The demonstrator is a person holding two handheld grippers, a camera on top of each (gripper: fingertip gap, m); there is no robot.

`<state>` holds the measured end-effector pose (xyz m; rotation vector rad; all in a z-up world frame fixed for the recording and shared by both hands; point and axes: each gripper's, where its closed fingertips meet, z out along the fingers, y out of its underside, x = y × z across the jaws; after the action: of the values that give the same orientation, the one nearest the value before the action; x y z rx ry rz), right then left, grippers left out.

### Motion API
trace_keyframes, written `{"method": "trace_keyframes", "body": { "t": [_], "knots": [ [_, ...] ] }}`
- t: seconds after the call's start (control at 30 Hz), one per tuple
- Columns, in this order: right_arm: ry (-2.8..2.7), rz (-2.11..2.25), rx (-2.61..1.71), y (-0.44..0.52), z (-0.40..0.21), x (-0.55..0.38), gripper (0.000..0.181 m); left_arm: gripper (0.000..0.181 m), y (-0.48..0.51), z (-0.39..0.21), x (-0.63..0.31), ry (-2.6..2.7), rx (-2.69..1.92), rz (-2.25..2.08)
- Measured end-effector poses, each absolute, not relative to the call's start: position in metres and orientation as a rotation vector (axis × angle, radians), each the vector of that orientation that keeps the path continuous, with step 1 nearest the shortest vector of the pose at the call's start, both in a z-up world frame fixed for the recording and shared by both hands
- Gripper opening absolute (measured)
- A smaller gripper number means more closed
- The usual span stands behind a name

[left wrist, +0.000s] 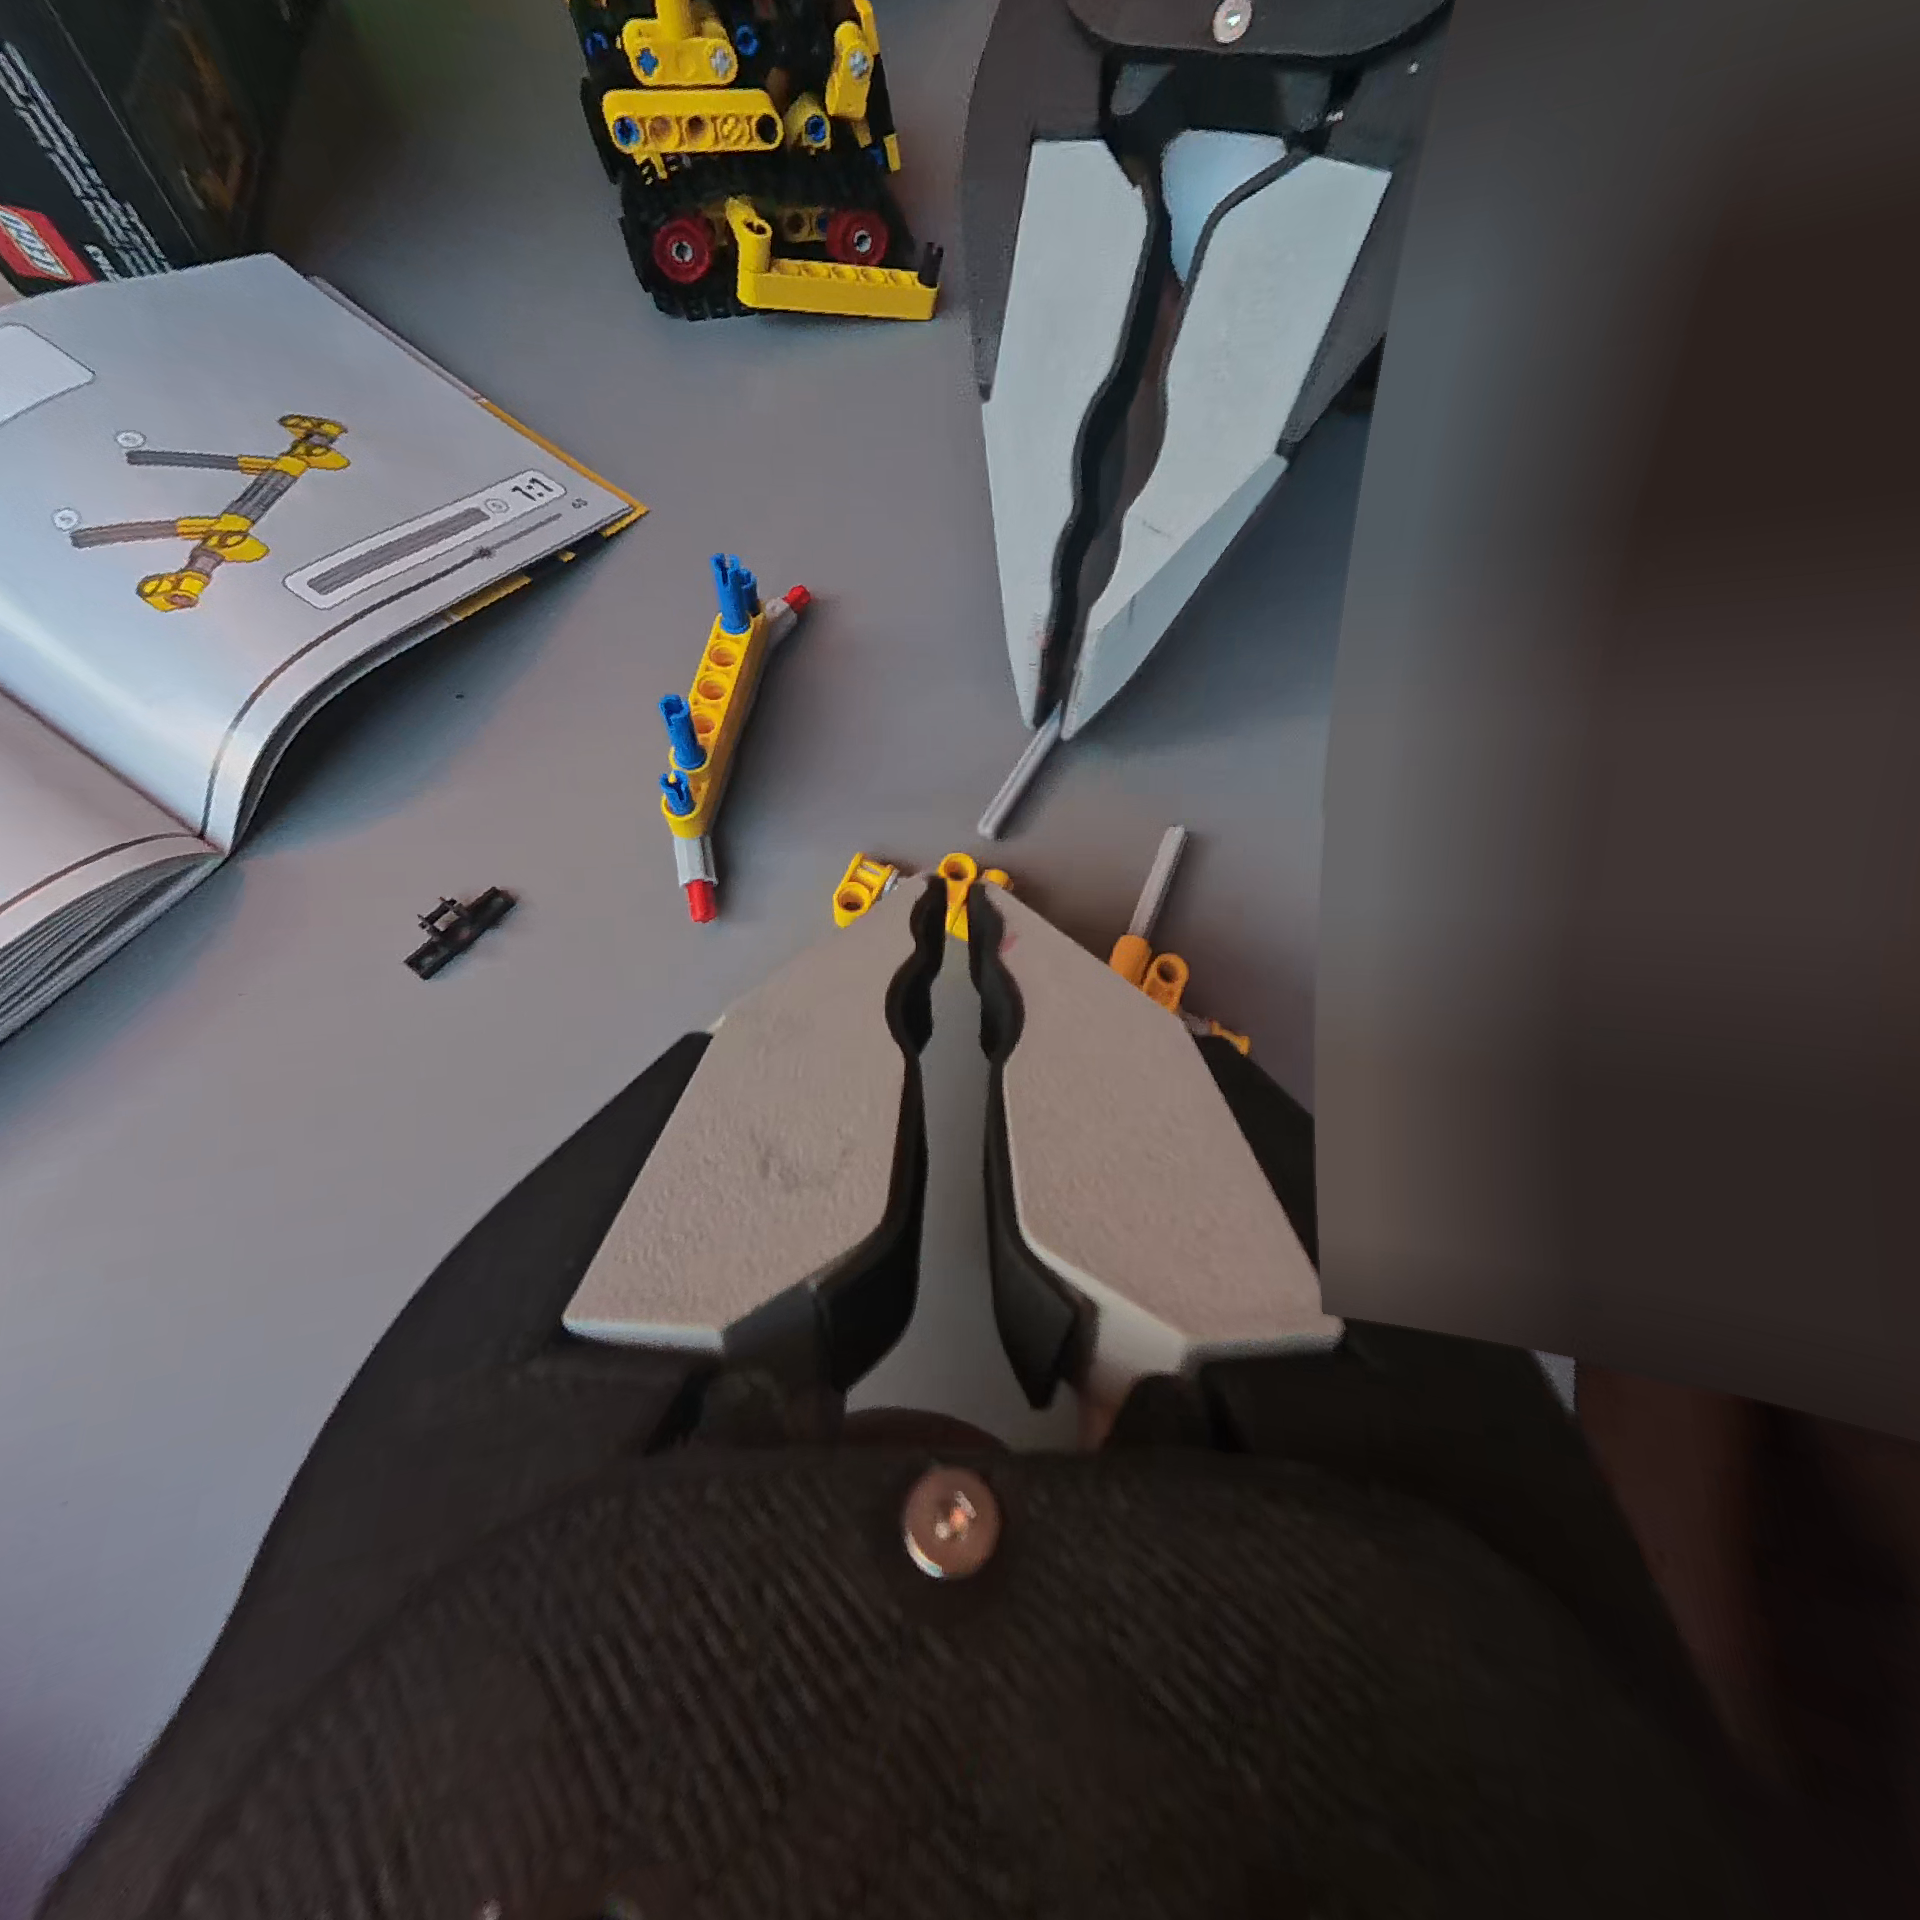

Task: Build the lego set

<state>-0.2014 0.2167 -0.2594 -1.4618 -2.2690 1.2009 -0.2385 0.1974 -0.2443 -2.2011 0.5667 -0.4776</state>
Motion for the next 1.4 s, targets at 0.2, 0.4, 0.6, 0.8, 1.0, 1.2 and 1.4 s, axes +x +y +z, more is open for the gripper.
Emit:
{"method": "trace_keyframes", "body": {
  "t": [0.2, 0.4, 0.6, 0.8, 1.0, 1.2, 1.4],
  "knots": [
    [-2.283, 1.162, -1.406, 0.214, -0.261, -0.202, 0.001, 0.004, 0.193, -0.252, -0.234, 0.614, -2.235, -0.483],
    [-2.282, 1.108, -1.34, 0.212, -0.261, -0.203, 0.0, 0.0, 0.193, -0.254, -0.235, 0.608, -2.248, -0.497],
    [-2.262, 0.97, -1.209, 0.213, -0.261, -0.205, 0.0, 0.002, 0.192, -0.26, -0.235, 0.637, -2.278, -0.444],
    [-2.244, 0.861, -1.128, 0.22, -0.261, -0.203, 0.0, 0.004, 0.194, -0.25, -0.235, 0.581, -2.231, -0.541],
    [-2.232, 0.853, -1.078, 0.218, -0.258, -0.2, 0.0, 0.005, 0.2, -0.252, -0.229, 0.618, -2.231, -0.506],
    [-2.173, 0.823, -0.983, 0.216, -0.247, -0.2, 0.0, 0.006, 0.201, -0.247, -0.219, 0.639, -2.197, -0.557],
    [-2.128, 0.831, -0.888, 0.21, -0.235, -0.198, 0.0, 0.008, 0.2, -0.242, -0.21, 0.658, -2.17, -0.652]
  ]
}}
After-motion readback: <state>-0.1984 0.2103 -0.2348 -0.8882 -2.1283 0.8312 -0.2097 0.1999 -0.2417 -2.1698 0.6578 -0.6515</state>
